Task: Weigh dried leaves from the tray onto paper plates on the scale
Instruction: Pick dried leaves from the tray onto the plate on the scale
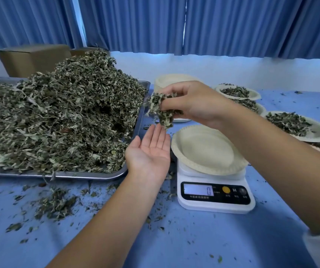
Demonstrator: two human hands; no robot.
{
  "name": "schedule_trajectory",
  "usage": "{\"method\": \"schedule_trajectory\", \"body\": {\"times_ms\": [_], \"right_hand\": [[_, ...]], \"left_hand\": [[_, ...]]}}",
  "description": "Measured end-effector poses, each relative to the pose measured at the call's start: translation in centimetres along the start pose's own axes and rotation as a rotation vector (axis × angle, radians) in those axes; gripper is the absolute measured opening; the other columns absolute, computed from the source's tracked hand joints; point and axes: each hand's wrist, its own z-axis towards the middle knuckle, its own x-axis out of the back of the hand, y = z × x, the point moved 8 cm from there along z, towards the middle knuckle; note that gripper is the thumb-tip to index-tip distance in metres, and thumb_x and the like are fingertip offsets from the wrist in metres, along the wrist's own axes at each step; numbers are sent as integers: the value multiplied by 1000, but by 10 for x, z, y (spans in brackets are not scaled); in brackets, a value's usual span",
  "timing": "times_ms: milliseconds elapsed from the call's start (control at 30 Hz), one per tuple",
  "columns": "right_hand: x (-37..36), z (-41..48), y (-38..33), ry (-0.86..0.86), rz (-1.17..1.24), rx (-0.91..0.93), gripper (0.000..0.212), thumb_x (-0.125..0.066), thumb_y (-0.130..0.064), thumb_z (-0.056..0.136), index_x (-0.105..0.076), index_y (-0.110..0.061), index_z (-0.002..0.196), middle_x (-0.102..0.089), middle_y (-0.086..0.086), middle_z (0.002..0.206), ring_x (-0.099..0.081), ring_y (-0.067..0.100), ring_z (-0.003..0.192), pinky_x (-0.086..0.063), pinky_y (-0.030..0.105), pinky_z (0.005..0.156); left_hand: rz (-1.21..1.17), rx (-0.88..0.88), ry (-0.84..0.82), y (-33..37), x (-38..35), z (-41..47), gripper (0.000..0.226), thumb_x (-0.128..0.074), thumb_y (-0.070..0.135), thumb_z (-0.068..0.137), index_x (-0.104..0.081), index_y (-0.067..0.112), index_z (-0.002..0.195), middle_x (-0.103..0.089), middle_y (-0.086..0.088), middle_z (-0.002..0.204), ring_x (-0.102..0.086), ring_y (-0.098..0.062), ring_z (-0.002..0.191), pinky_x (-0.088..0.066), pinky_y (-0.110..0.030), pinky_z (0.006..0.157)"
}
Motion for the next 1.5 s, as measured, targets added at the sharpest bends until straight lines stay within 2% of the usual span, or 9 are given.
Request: {"method": "schedule_trajectory", "body": {"times_ms": [133, 267, 433, 500, 733, 900, 1100, 1300, 1500], "right_hand": [[33, -22, 5, 57, 20, -4, 19, -73, -1, 78, -74, -19, 78, -66, -2, 70, -64, 11, 68, -58, 22, 69], [60, -42, 14, 113, -310, -41, 15, -77, -10, 74, -73, -22, 82, -68, 7, 80, -62, 12, 69, -56, 29, 79], [59, -50, 28, 16, -622, -82, 14, -78, -20, 75, -72, -28, 85, -60, -23, 57, -52, -8, 52, -38, 5, 51], [57, -50, 32, -10, -700, -77, 14, -77, -19, 76, -71, -27, 86, -55, -32, 52, -50, -13, 50, -34, 4, 45], [45, -52, 44, -141, -857, -90, 18, -77, -29, 77, -71, -32, 94, -58, -20, 79, -49, -18, 61, -36, 3, 51], [49, -57, 38, -187, -819, -119, 27, -78, -44, 74, -68, -41, 99, -61, -22, 100, -54, -13, 86, -39, 12, 69], [62, -54, 23, -20, -732, -8, 7, -73, -25, 83, -74, -28, 89, -72, -8, 86, -62, 1, 76, -47, 16, 69], [45, -58, 42, -226, -811, -119, 9, -77, -24, 79, -72, -28, 85, -70, -15, 80, -61, -5, 70, -47, 14, 66], [57, -54, 29, -90, -686, -34, 6, -75, -22, 81, -72, -23, 86, -73, -8, 82, -64, -2, 75, -47, 11, 68]], "left_hand": [[29, -7, 6, 1, 0, 1, 50, -27, 31, 103, -53, -7, 122, -60, -22, 123, -53, -33, 121, -42, -44, 99], [59, -13, 0, 1, -1, 0, 51, -28, 32, 103, -53, -7, 123, -61, -23, 122, -54, -34, 120, -42, -44, 103], [67, -18, -5, 2, -1, 0, 53, -30, 36, 102, -55, -8, 118, -62, -23, 120, -55, -34, 119, -42, -43, 103], [81, -14, -4, 1, 0, 0, 53, -30, 36, 101, -56, -8, 117, -63, -23, 119, -55, -33, 119, -42, -43, 103], [107, -26, 7, 3, 2, 2, 55, -30, 38, 101, -55, -7, 120, -62, -23, 120, -55, -32, 119, -43, -42, 101], [115, -33, 6, 4, 3, 3, 54, -30, 37, 101, -55, -7, 120, -62, -23, 120, -55, -32, 119, -42, -42, 102], [134, -39, 16, 4, 4, 4, 54, -30, 37, 101, -56, -7, 118, -62, -23, 119, -55, -32, 119, -43, -42, 102], [143, -41, 20, 4, 5, 4, 54, -30, 37, 101, -56, -7, 119, -63, -23, 118, -56, -32, 118, -43, -42, 102], [142, -42, 25, 4, 5, 4, 54, -31, 37, 101, -56, -8, 117, -63, -23, 117, -57, -32, 117, -43, -42, 103]]}}
